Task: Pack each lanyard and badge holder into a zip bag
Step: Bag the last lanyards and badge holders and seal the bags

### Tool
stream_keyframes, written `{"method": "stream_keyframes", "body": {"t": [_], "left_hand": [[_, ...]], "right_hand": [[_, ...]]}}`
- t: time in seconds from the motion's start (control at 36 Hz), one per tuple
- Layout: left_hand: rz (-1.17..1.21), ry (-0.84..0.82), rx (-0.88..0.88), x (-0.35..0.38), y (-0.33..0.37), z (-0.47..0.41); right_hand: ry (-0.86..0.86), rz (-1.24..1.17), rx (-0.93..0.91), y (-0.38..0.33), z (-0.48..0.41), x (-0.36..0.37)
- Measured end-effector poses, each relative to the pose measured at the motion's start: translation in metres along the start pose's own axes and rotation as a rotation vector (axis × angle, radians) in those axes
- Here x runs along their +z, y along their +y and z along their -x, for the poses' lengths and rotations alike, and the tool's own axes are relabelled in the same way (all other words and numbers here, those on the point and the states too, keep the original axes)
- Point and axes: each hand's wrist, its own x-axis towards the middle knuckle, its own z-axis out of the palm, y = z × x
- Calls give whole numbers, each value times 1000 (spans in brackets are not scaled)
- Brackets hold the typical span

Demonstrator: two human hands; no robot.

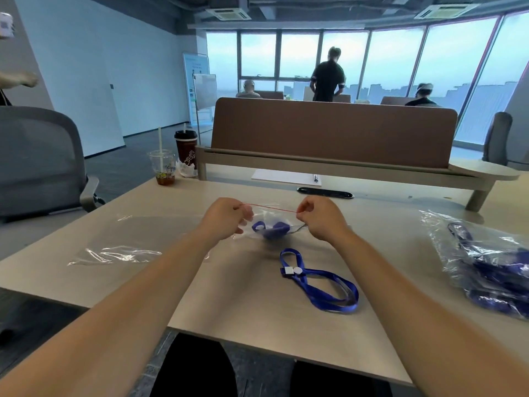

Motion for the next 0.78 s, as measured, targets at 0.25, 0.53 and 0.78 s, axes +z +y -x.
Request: {"method": "stream_keyframes", "body": {"t": [0.25,0.53,0.78], "left_hand": [[241,126,6,0,12,-4],[314,217,-94,0,-11,-11],[417,147,-123,4,-10,-9]], "right_hand": [[108,-129,-108,-7,-7,-12],[-73,-160,19,5,-7,-19],[-22,-274,93,3,-11,-15]]}}
